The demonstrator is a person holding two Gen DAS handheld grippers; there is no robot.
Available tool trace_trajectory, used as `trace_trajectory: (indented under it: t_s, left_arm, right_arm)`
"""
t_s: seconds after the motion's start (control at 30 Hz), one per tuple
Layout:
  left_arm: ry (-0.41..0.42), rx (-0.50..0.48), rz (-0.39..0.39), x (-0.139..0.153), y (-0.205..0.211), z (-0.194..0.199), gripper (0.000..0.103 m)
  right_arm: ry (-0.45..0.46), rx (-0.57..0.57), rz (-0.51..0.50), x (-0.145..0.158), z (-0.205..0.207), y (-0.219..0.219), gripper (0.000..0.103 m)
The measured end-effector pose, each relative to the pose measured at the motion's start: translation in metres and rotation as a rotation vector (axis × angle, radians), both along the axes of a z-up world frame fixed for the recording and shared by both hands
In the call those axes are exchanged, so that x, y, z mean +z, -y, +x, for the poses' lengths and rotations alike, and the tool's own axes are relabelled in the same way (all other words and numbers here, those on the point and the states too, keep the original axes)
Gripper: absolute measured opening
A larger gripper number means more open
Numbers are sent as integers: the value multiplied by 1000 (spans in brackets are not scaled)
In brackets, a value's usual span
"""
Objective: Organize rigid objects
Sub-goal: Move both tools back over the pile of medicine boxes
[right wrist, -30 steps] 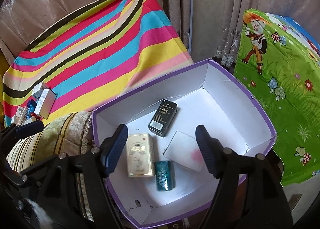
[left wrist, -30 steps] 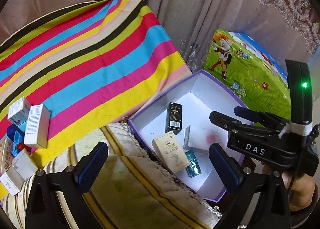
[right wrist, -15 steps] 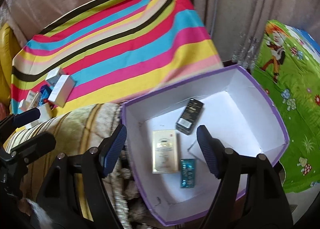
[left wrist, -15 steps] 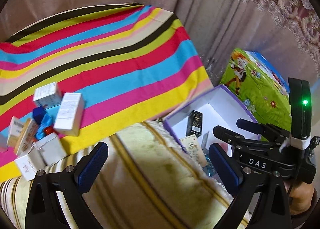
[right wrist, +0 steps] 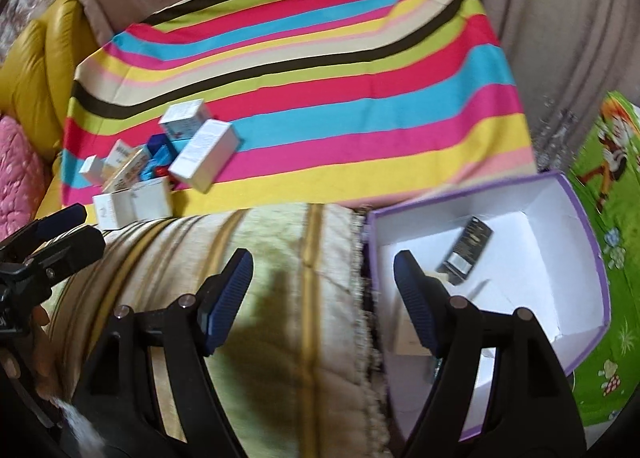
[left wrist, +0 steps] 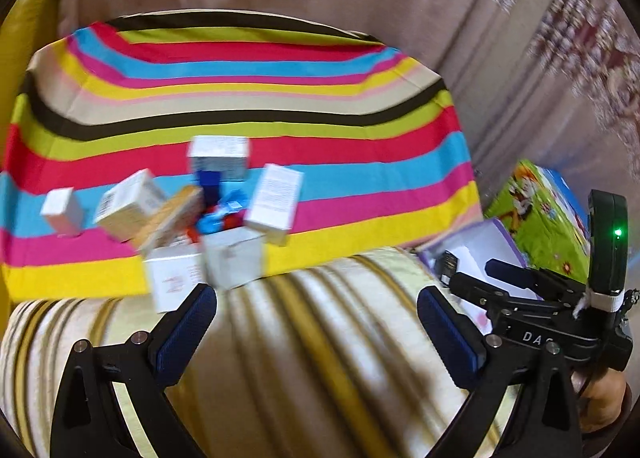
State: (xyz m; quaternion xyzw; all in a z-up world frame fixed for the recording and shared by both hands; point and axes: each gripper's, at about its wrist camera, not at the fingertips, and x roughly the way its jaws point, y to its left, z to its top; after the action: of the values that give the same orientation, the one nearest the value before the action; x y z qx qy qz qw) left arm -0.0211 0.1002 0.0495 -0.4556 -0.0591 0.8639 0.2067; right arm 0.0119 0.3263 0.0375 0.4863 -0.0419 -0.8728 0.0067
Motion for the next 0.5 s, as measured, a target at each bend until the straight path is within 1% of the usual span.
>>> trace_trajectory:
  t_s: [0.07, 0.13, 0.2, 0.23, 0.37, 0.5]
  left_arm:
    - [2, 28, -6, -1, 15, 2, 99]
    - [13, 47, 3, -4, 27, 2, 96]
    - [30, 75, 13, -8, 40, 0, 96]
    - [39, 86, 16, -10, 44, -2, 95]
    - [89, 127, 20, -20, 56, -11, 88]
    - [138, 158, 10, -31, 62, -21, 85]
  right_arm:
    - [8, 30, 0, 0, -4, 11, 76]
    - [15, 56, 0, -1, -7, 20, 76]
    - [27, 88, 2, -4, -11, 32, 76]
    - [32, 98, 1, -5, -12, 35, 76]
    - [50, 137, 6, -9, -18, 50, 76]
    - [67, 172, -11, -11, -28, 59, 76]
